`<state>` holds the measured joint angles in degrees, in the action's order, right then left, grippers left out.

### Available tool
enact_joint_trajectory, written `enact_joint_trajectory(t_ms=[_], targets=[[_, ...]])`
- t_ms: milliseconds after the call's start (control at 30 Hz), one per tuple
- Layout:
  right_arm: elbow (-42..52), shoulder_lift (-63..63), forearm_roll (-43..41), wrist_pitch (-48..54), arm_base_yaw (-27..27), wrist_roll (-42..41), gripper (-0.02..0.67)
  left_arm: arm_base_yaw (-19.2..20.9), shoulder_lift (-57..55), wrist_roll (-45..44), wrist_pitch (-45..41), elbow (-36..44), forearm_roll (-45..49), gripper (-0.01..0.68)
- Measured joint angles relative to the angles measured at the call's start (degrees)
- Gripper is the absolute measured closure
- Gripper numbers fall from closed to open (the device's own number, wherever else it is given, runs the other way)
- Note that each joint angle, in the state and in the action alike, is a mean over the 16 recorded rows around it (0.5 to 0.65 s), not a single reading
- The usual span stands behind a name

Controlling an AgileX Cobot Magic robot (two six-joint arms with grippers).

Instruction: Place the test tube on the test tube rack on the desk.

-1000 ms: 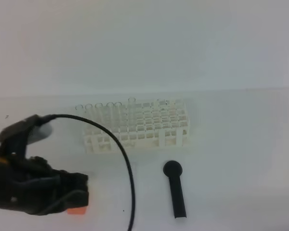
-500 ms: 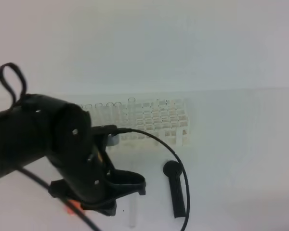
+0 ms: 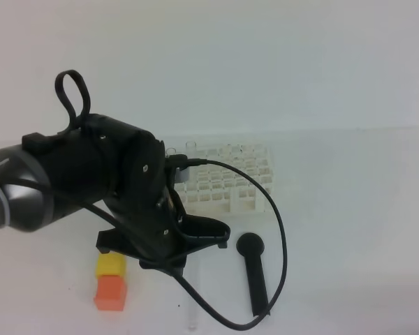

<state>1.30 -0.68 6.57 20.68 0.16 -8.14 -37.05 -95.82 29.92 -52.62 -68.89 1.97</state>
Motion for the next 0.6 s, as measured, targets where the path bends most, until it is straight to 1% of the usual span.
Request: enact_joint_trajectory(t_ms=[100, 200, 600], targets=[[0.00, 0.00, 0.00, 0.00, 0.00, 0.00, 0.650, -0.03, -0.43, 0.07, 0.22, -0.20, 0.00, 0.655], [0.00, 0.00, 0.00, 0.00, 0.00, 0.00, 0.650, -0.05, -0.81, 0.28, 0.31, -0.21, -0.05, 0.621], [0.00, 0.00, 0.00, 0.00, 0.00, 0.00, 0.650, -0.10, -4.17, 1.90, 0.07, -0.45, 0.06, 0.408]])
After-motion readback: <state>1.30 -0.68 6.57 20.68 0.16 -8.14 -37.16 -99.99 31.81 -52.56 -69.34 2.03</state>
